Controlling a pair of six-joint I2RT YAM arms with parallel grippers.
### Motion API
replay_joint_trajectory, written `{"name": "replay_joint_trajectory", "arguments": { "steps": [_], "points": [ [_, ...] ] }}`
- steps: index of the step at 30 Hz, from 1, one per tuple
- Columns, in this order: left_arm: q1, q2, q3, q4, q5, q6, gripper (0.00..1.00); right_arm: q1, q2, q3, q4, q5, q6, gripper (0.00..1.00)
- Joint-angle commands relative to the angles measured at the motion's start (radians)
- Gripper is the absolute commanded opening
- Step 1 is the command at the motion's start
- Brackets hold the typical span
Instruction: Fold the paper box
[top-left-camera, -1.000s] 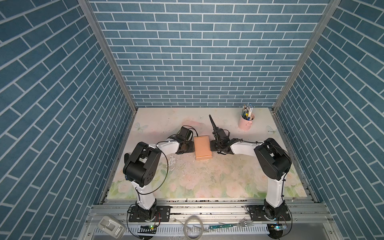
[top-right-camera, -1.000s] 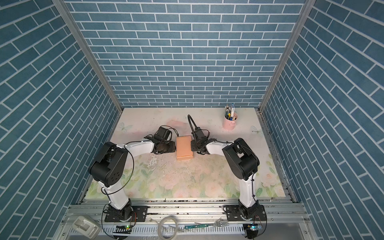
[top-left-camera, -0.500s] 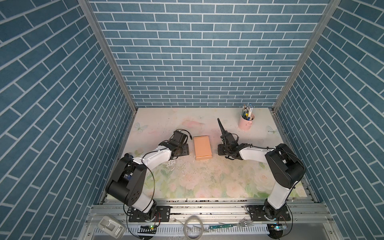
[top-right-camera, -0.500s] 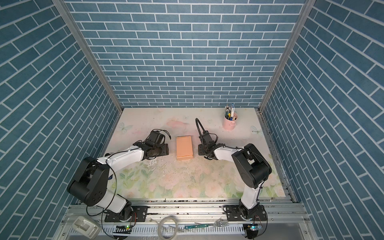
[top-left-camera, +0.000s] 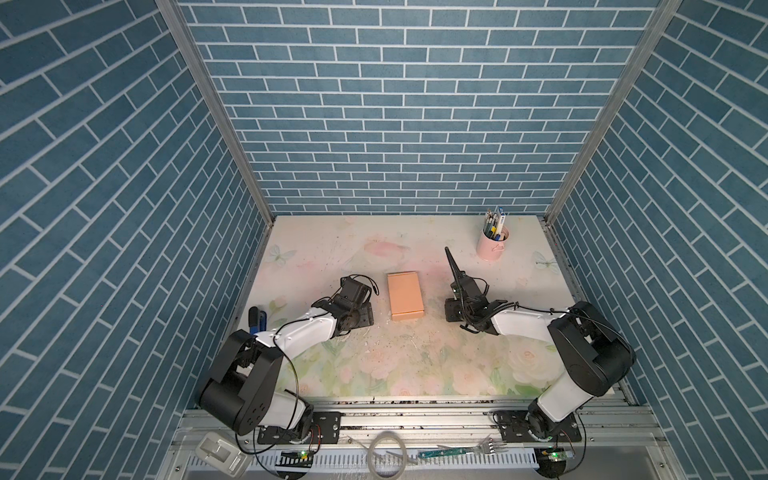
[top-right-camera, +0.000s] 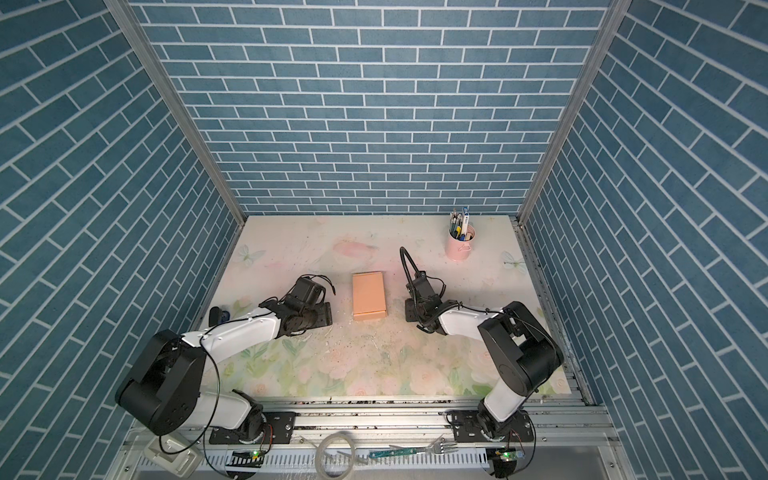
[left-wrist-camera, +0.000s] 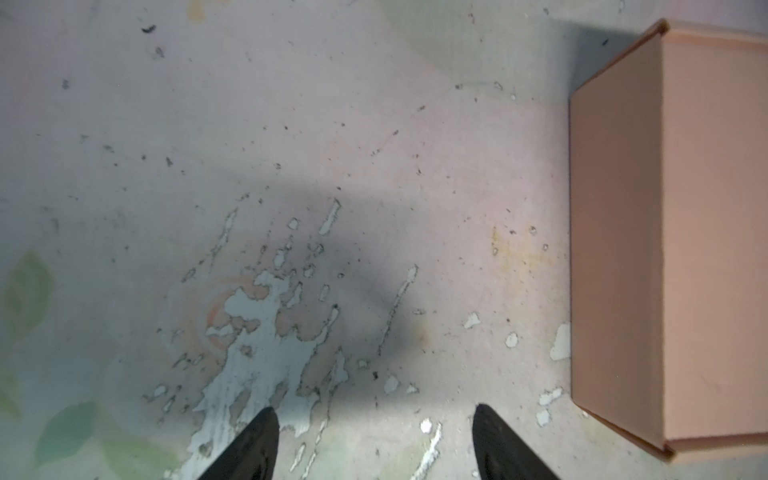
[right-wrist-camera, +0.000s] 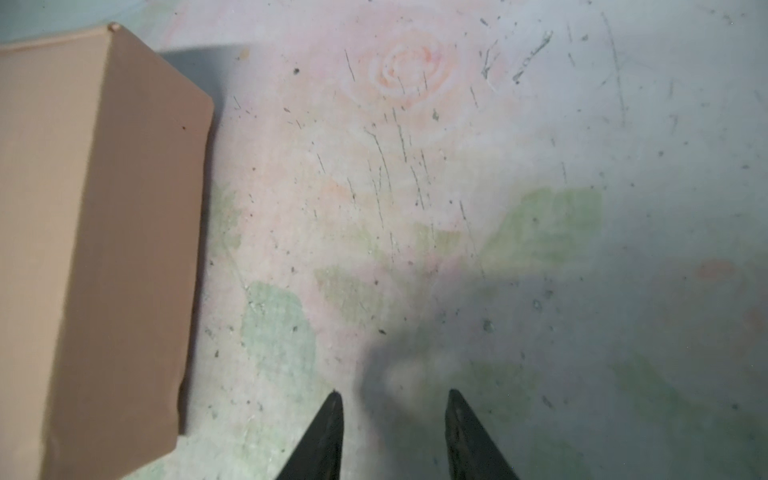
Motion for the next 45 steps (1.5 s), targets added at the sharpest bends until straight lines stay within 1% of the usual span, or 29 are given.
{"name": "replay_joint_trajectory", "arguments": {
  "steps": [1, 4, 6, 7, 12, 16, 20, 27, 29, 35, 40, 42, 45],
  "points": [
    [-0.049, 0.011, -0.024, 0.031, 0.004, -0.041, 0.76, 0.013, -0.026, -0.032, 0.029, 0.008, 0.037, 0.42],
    [-0.094, 0.065, -0.008, 0.055, 0.0, -0.059, 0.75, 0.016, -0.006, -0.021, 0.042, -0.011, 0.036, 0.42],
    [-0.107, 0.11, -0.002, 0.063, 0.008, -0.063, 0.75, 0.024, 0.014, -0.006, 0.058, -0.024, 0.038, 0.42],
    [-0.112, 0.133, 0.028, 0.067, 0.012, -0.063, 0.75, 0.028, 0.028, 0.007, 0.066, -0.036, 0.038, 0.42],
    [-0.116, 0.196, 0.082, 0.07, 0.015, -0.057, 0.75, 0.056, 0.111, 0.083, 0.075, -0.071, 0.049, 0.41],
    [-0.118, 0.224, 0.104, 0.089, 0.044, -0.063, 0.74, 0.097, 0.157, 0.125, 0.08, -0.084, 0.073, 0.41],
    [-0.117, 0.235, 0.109, 0.115, 0.075, -0.071, 0.74, 0.12, 0.197, 0.149, 0.105, -0.12, 0.123, 0.39],
    [-0.118, 0.279, 0.124, 0.18, 0.134, -0.094, 0.73, 0.127, 0.235, 0.11, 0.233, -0.19, 0.247, 0.38],
    [-0.12, 0.293, 0.132, 0.184, 0.136, -0.095, 0.73, 0.127, 0.244, 0.11, 0.247, -0.197, 0.263, 0.37],
    [-0.103, 0.27, 0.13, 0.158, 0.116, -0.085, 0.73, 0.129, 0.238, 0.102, 0.242, -0.158, 0.261, 0.37],
    [-0.05, 0.211, 0.102, 0.14, 0.121, -0.077, 0.73, 0.127, 0.201, 0.074, 0.219, -0.065, 0.242, 0.38],
    [-0.039, 0.178, 0.092, 0.126, 0.112, -0.065, 0.74, 0.124, 0.176, 0.064, 0.207, -0.021, 0.214, 0.38],
    [-0.031, 0.112, 0.078, 0.099, 0.083, -0.039, 0.76, 0.106, 0.127, 0.062, 0.157, 0.026, 0.152, 0.42]
  ]
}}
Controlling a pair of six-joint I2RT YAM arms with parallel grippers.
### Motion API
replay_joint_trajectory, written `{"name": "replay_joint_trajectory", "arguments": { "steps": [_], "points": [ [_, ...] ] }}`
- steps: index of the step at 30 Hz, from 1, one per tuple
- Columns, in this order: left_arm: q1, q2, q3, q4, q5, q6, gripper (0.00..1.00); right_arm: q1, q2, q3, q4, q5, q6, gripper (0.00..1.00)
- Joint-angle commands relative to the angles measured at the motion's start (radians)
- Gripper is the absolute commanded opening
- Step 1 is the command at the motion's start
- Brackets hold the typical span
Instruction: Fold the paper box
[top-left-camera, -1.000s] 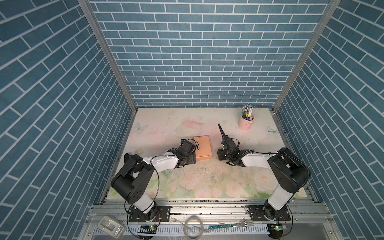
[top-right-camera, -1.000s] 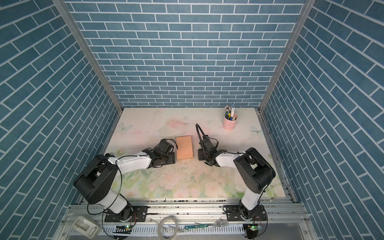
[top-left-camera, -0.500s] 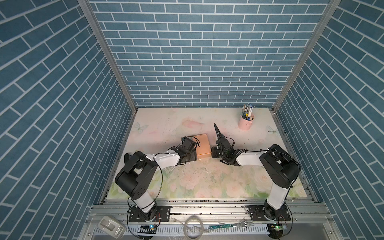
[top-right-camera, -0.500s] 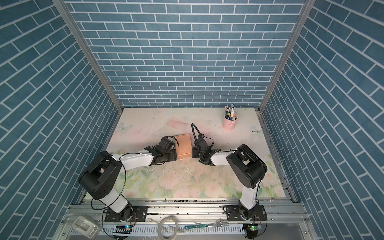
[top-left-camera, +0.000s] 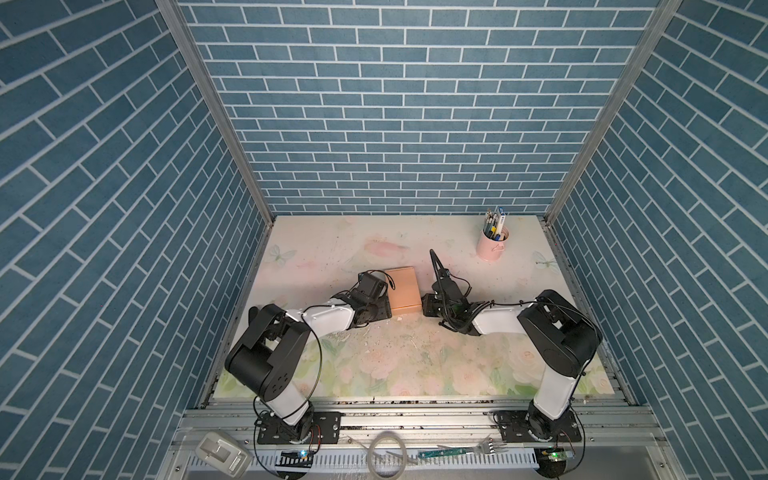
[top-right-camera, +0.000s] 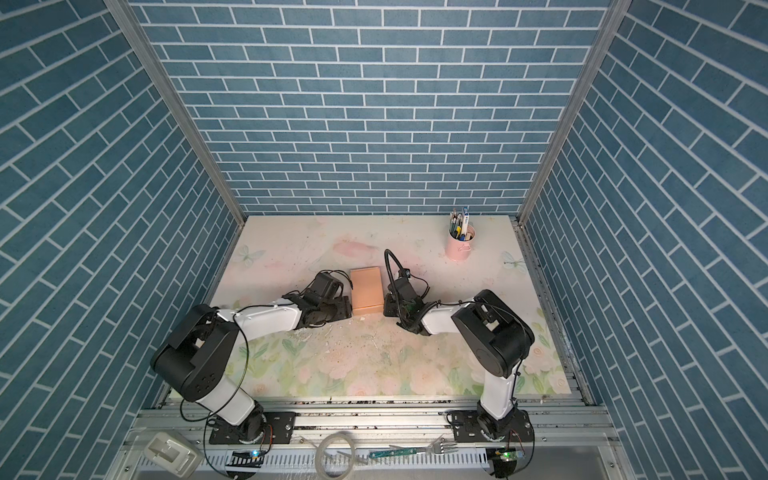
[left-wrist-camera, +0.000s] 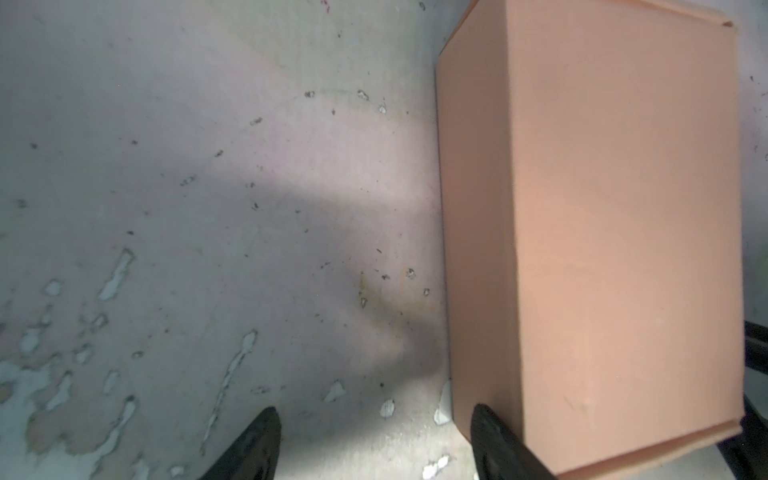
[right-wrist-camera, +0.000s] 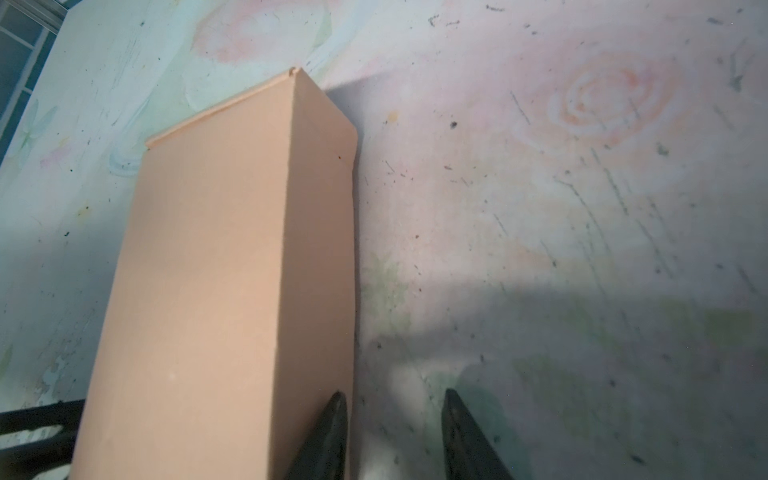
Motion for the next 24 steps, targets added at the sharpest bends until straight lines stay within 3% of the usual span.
{"name": "replay_joint_trajectory", "arguments": {
  "steps": [1, 10, 13, 16, 24],
  "points": [
    [0.011, -0.088, -0.023, -0.054, -0.012, 0.037, 0.78, -0.012, -0.063, -0.026, -0.099, 0.059, -0.054, 0.43],
    [0.016, -0.354, -0.057, -0.181, -0.153, 0.093, 0.95, -0.053, -0.285, -0.091, -0.146, 0.073, -0.203, 0.58],
    [0.016, -0.43, -0.033, -0.255, -0.191, 0.128, 0.99, -0.055, -0.368, -0.057, -0.24, 0.064, -0.285, 0.82],
    [0.014, -0.491, 0.022, -0.343, -0.229, 0.173, 1.0, -0.061, -0.473, -0.028, -0.328, 0.101, -0.35, 0.96],
    [0.014, -0.571, 0.271, -0.539, -0.288, 0.382, 0.99, -0.148, -0.738, 0.02, -0.474, 0.206, -0.506, 0.99]
  ]
}}
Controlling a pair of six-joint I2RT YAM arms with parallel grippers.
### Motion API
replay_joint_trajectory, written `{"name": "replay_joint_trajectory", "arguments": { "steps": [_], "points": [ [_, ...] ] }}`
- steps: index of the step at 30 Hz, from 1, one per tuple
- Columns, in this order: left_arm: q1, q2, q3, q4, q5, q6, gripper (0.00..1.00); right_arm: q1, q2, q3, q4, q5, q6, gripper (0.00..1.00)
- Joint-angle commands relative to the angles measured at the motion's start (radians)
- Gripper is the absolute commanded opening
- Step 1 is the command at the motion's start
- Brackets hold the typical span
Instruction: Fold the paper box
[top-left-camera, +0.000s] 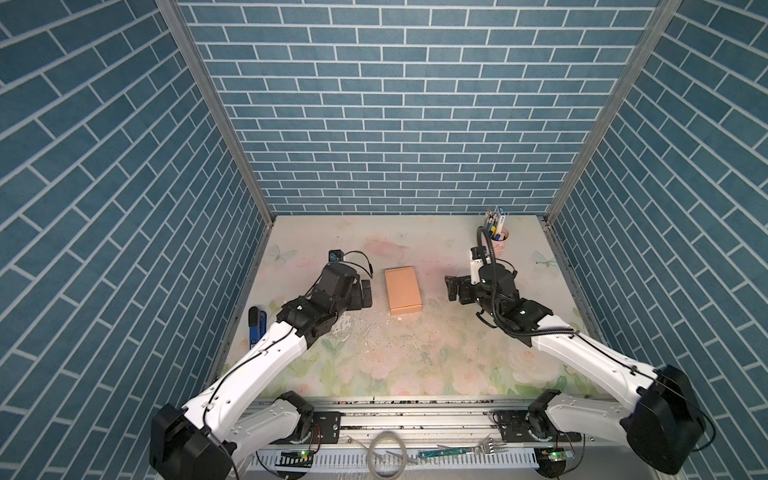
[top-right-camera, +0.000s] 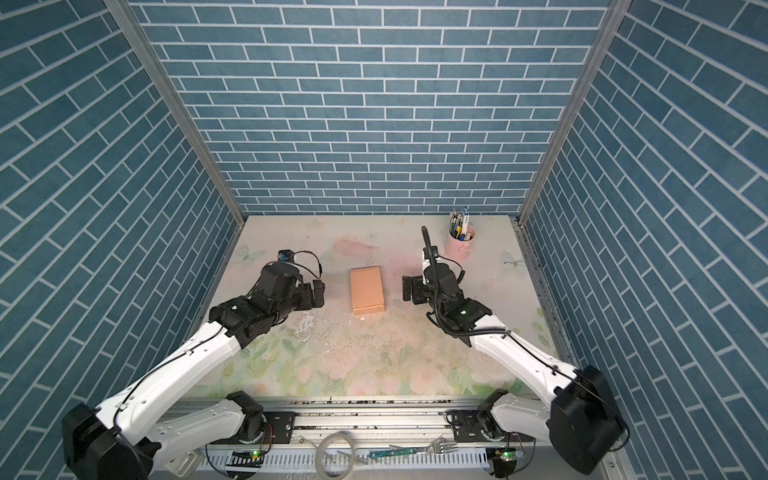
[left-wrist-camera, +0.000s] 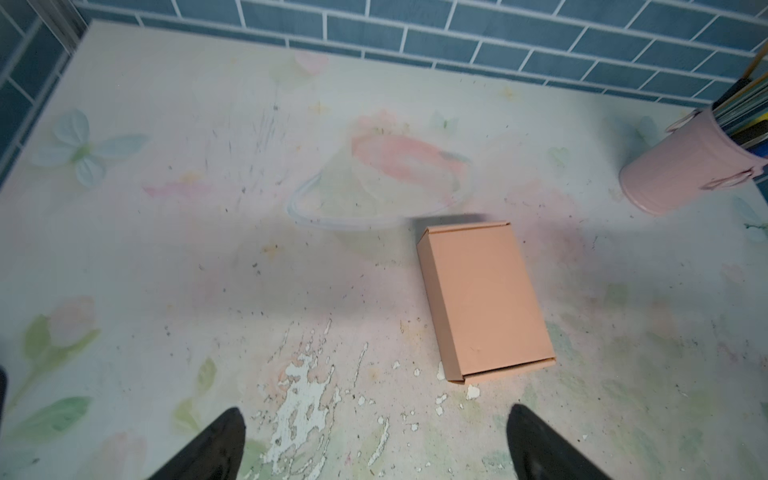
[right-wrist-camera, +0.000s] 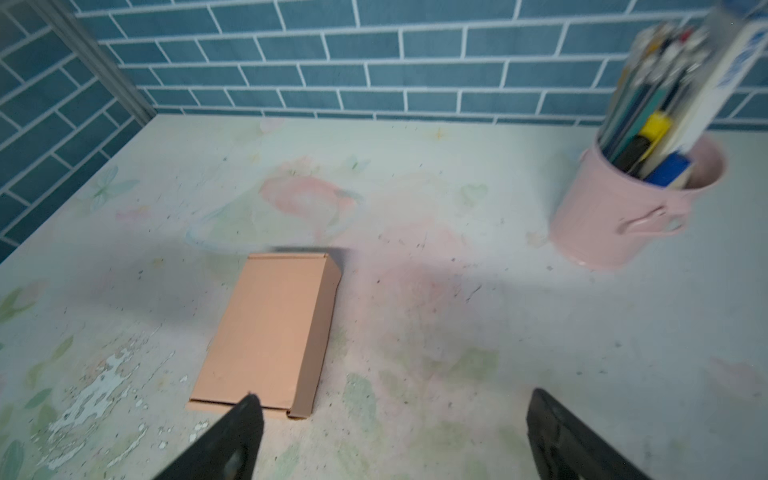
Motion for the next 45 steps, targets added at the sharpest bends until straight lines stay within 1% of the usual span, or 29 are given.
{"name": "replay_joint_trajectory", "arguments": {
  "steps": [1, 3, 5, 7, 8, 10, 12, 14, 16, 18, 22, 23, 24, 27, 29, 32, 33, 36, 38, 45],
  "points": [
    [0.003, -0.032, 0.108, -0.119, -0.053, 0.156, 1.0, -0.044, -0.088, 0.015, -0.092, 0.08, -0.12, 0.99],
    [0.004, -0.049, 0.152, -0.123, -0.077, 0.208, 1.0, -0.084, -0.134, -0.001, -0.09, 0.086, -0.139, 0.99],
    [0.005, -0.074, 0.157, -0.086, -0.119, 0.261, 1.0, -0.133, -0.172, -0.031, -0.072, 0.087, -0.152, 0.99],
    [0.005, -0.102, 0.111, 0.005, -0.166, 0.323, 1.0, -0.198, -0.205, -0.089, -0.024, 0.091, -0.147, 0.99],
    [0.008, -0.113, 0.082, 0.05, -0.178, 0.347, 1.0, -0.225, -0.219, -0.116, -0.001, 0.107, -0.141, 0.99],
    [0.024, -0.129, -0.001, 0.148, -0.196, 0.377, 0.99, -0.3, -0.249, -0.184, 0.043, 0.102, -0.131, 0.99],
    [0.074, -0.129, -0.066, 0.208, -0.179, 0.364, 1.0, -0.373, -0.266, -0.231, 0.067, 0.082, -0.113, 0.99],
    [0.158, -0.124, -0.132, 0.269, -0.161, 0.315, 1.0, -0.44, -0.277, -0.285, 0.114, 0.065, -0.086, 0.99],
    [0.257, -0.113, -0.218, 0.379, -0.089, 0.282, 0.99, -0.508, -0.274, -0.351, 0.202, 0.051, -0.041, 0.98],
    [0.342, -0.077, -0.28, 0.456, -0.044, 0.279, 1.0, -0.549, -0.249, -0.393, 0.28, 0.05, -0.022, 0.97],
    [0.501, 0.045, -0.329, 0.479, 0.035, 0.27, 0.99, -0.591, -0.148, -0.427, 0.385, 0.048, -0.036, 0.97],
    [0.527, 0.076, -0.338, 0.49, 0.042, 0.28, 0.99, -0.6, -0.12, -0.436, 0.418, 0.047, -0.041, 0.97],
    [0.543, 0.105, -0.346, 0.507, 0.047, 0.298, 1.0, -0.611, -0.112, -0.426, 0.4, 0.042, -0.036, 0.97],
    [0.557, 0.157, -0.373, 0.597, 0.068, 0.349, 1.0, -0.621, -0.103, -0.475, 0.513, 0.049, -0.066, 0.97],
    [0.564, 0.185, -0.4, 0.667, 0.091, 0.356, 1.0, -0.627, -0.073, -0.501, 0.567, 0.055, -0.08, 0.97],
    [0.573, 0.213, -0.433, 0.755, 0.104, 0.374, 0.99, -0.63, 0.003, -0.512, 0.632, 0.051, -0.092, 0.97],
    [0.576, 0.22, -0.456, 0.807, 0.107, 0.379, 1.0, -0.63, 0.032, -0.521, 0.68, 0.045, -0.094, 0.97],
    [0.599, 0.23, -0.51, 0.943, 0.161, 0.378, 1.0, -0.63, 0.113, -0.538, 0.798, 0.013, -0.1, 0.97],
    [0.623, 0.252, -0.521, 0.986, 0.214, 0.368, 1.0, -0.63, 0.124, -0.514, 0.762, 0.002, -0.103, 0.96],
    [0.664, 0.289, -0.561, 1.103, 0.297, 0.345, 1.0, -0.631, 0.159, -0.494, 0.776, 0.043, -0.116, 0.96]
  ]
}}
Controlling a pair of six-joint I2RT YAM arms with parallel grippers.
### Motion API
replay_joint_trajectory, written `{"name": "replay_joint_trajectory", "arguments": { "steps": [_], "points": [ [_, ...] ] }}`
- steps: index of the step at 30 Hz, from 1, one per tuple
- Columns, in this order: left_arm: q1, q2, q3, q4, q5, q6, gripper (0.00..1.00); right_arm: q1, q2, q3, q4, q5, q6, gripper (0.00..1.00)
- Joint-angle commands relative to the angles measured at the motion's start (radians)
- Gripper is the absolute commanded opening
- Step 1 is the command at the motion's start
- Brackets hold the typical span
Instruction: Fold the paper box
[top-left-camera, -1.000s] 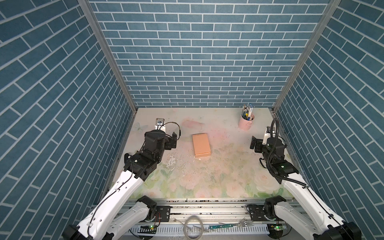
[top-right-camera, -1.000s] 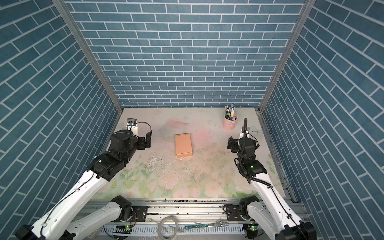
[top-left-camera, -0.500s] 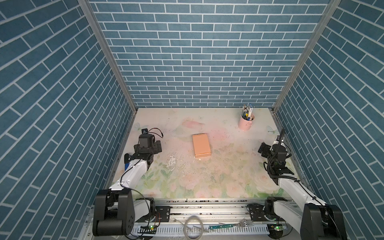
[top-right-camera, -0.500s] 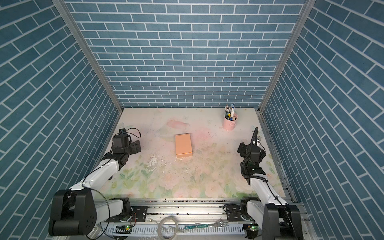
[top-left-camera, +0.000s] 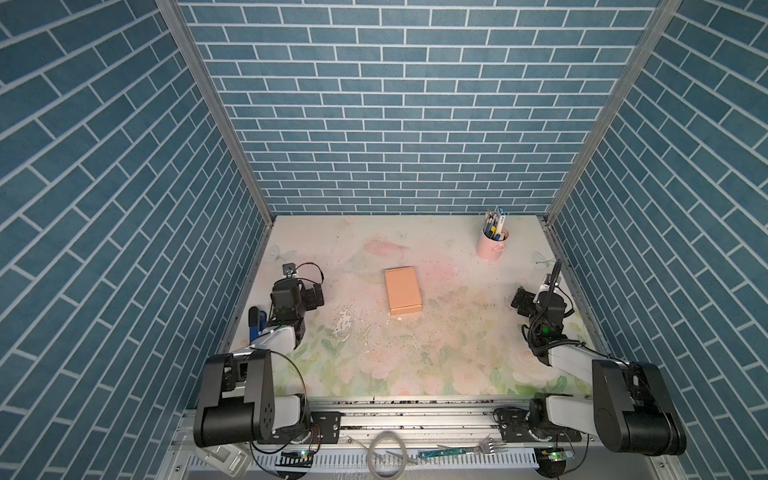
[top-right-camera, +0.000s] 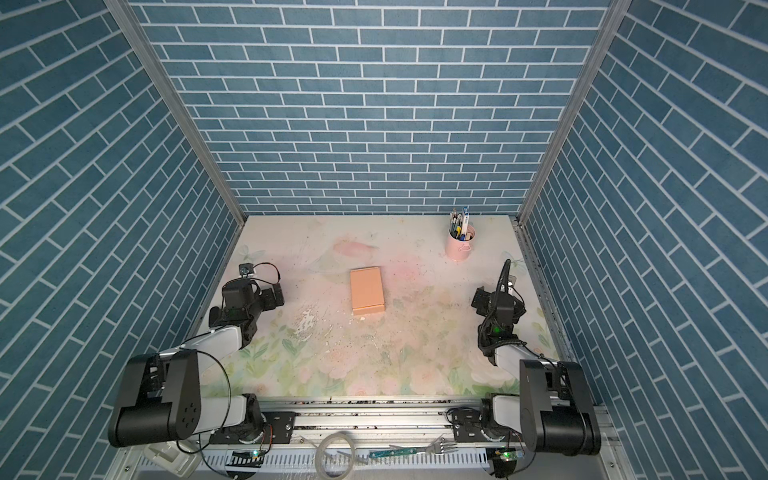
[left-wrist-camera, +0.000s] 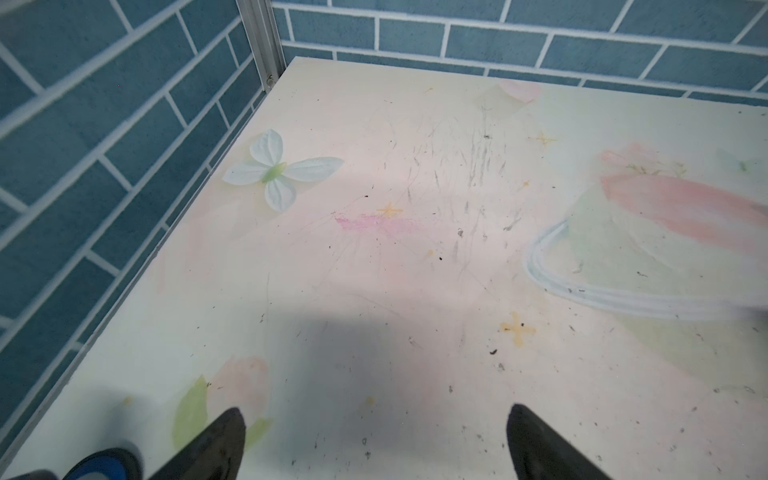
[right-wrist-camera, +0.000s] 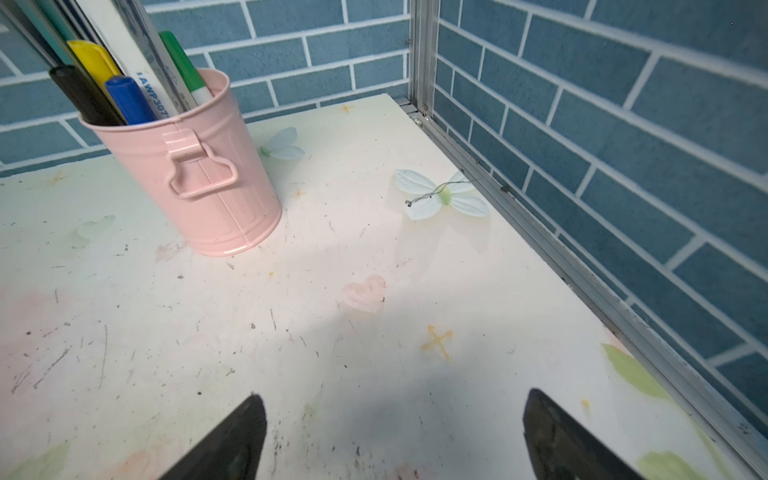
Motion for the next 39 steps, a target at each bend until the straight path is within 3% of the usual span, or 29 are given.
{"name": "replay_joint_trajectory", "arguments": {
  "steps": [1, 6, 12, 17, 20, 22, 23, 24, 25, 26, 27, 32, 39],
  "points": [
    [0.021, 0.002, -0.027, 0.123, 0.063, -0.015, 1.0, -0.004, 0.022, 0.036, 0.038, 0.033, -0.034, 0.96],
    [0.039, 0.017, -0.042, 0.186, 0.104, -0.02, 0.99, -0.007, 0.052, 0.06, 0.037, 0.048, -0.058, 0.96],
    [0.053, 0.07, -0.113, 0.408, 0.118, -0.012, 0.99, -0.029, 0.076, 0.06, 0.077, 0.038, -0.067, 0.96],
    [0.038, 0.081, -0.093, 0.381, 0.097, -0.004, 1.0, -0.053, 0.186, -0.047, 0.41, 0.006, -0.075, 0.97],
    [-0.074, 0.103, -0.116, 0.435, -0.079, 0.068, 0.99, -0.053, 0.186, -0.047, 0.404, -0.025, -0.081, 0.97],
    [-0.16, 0.22, -0.165, 0.674, -0.163, 0.157, 1.0, -0.053, 0.199, -0.069, 0.453, -0.046, -0.088, 0.97],
    [-0.195, 0.187, -0.148, 0.592, -0.23, 0.166, 1.0, -0.054, 0.215, -0.077, 0.489, -0.058, -0.092, 0.97],
    [-0.2, 0.177, -0.112, 0.489, -0.242, 0.158, 1.0, -0.054, 0.233, -0.077, 0.504, -0.074, -0.098, 0.97],
    [-0.2, 0.213, -0.099, 0.532, -0.261, 0.17, 0.99, -0.053, 0.262, -0.075, 0.521, -0.076, -0.103, 0.97],
    [-0.187, 0.193, -0.074, 0.446, -0.238, 0.149, 1.0, -0.054, 0.311, -0.074, 0.591, -0.077, -0.112, 0.97],
    [-0.161, 0.187, -0.053, 0.397, -0.191, 0.13, 1.0, -0.053, 0.285, -0.07, 0.555, -0.08, -0.102, 0.97],
    [-0.152, 0.19, -0.056, 0.406, -0.176, 0.127, 1.0, -0.054, 0.282, 0.096, 0.223, -0.125, -0.127, 0.96],
    [-0.154, 0.194, -0.064, 0.43, -0.18, 0.127, 0.99, -0.053, 0.279, 0.1, 0.213, -0.153, -0.133, 0.99]
  ]
}}
